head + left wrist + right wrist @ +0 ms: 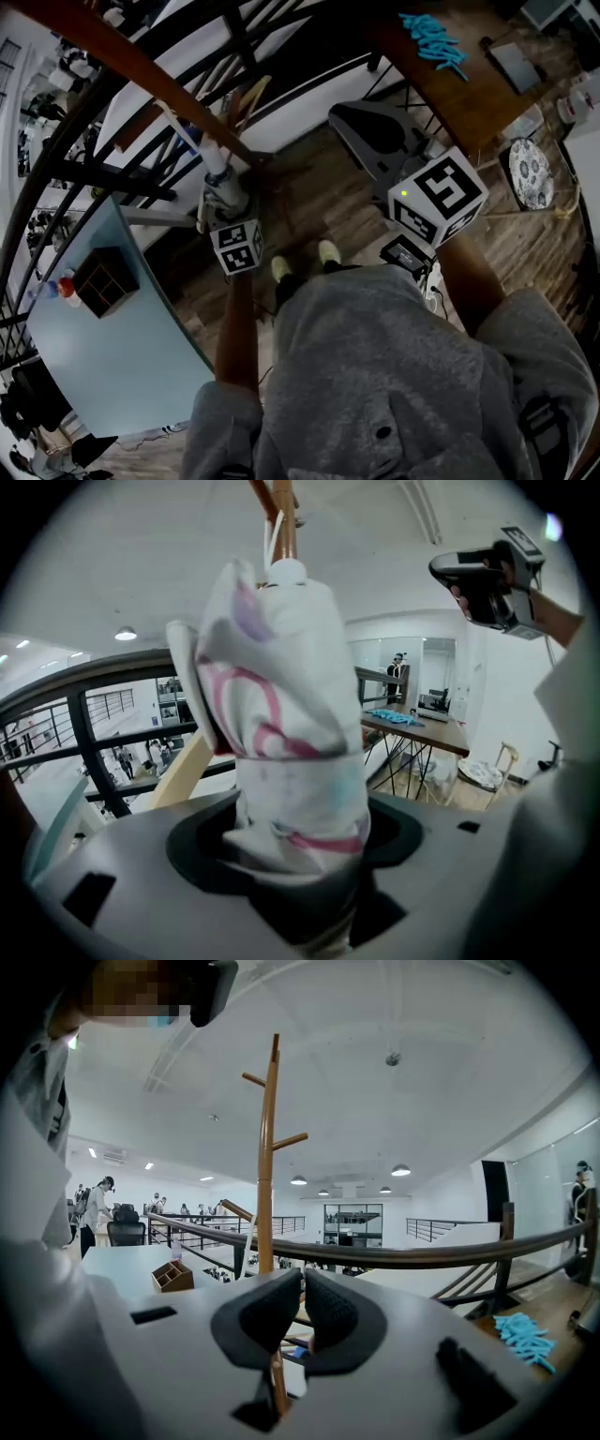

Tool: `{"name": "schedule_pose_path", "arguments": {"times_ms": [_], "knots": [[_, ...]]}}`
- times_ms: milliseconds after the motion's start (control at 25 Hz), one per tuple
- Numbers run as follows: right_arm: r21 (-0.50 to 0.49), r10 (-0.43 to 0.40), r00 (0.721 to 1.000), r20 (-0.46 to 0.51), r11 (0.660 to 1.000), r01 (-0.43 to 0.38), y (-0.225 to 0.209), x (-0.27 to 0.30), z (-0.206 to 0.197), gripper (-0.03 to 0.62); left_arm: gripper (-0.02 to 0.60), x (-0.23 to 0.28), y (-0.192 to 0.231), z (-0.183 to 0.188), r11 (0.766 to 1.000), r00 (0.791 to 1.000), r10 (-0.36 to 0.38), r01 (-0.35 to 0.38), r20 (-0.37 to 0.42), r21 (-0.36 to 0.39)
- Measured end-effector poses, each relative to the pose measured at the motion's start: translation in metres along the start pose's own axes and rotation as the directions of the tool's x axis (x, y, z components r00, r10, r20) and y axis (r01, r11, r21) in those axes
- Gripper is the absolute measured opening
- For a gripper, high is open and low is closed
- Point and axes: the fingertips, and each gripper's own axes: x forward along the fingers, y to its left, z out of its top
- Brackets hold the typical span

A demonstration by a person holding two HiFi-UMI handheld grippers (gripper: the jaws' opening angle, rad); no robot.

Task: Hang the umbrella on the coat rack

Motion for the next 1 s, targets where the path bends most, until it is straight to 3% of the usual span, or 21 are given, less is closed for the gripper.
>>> {"name": "schedule_pose_path", "arguments": {"times_ms": [400, 560, 720, 1000], "knots": [[0.009, 0.084, 0.996, 0.024, 0.996, -0.085, -0.002, 0.001, -0.009, 0.034, 0.319, -0.006, 0.000, 0.013, 0.993, 0.998, 0.028, -0.022, 0.053, -0.113], [0.020, 0.100, 0.995, 0.020, 0.995, -0.101, 0.002, 0.005, -0.012, 0.034, 0.319, -0.035, 0.006, 0.024, 0.987, 0.991, 0.072, -0.055, 0.111, -0.151], [0.026, 0.103, 0.995, -0.010, 0.994, -0.103, 0.013, 0.005, -0.023, 0.034, 0.313, -0.090, 0.008, 0.052, 0.982, 0.970, 0.137, -0.106, 0.200, -0.159], [0.021, 0.096, 0.995, -0.030, 0.995, -0.095, 0.046, -0.012, -0.030, 0.034, 0.041, -0.192, -0.015, 0.107, 0.962, 0.915, 0.254, -0.206, 0.313, -0.181]]}}
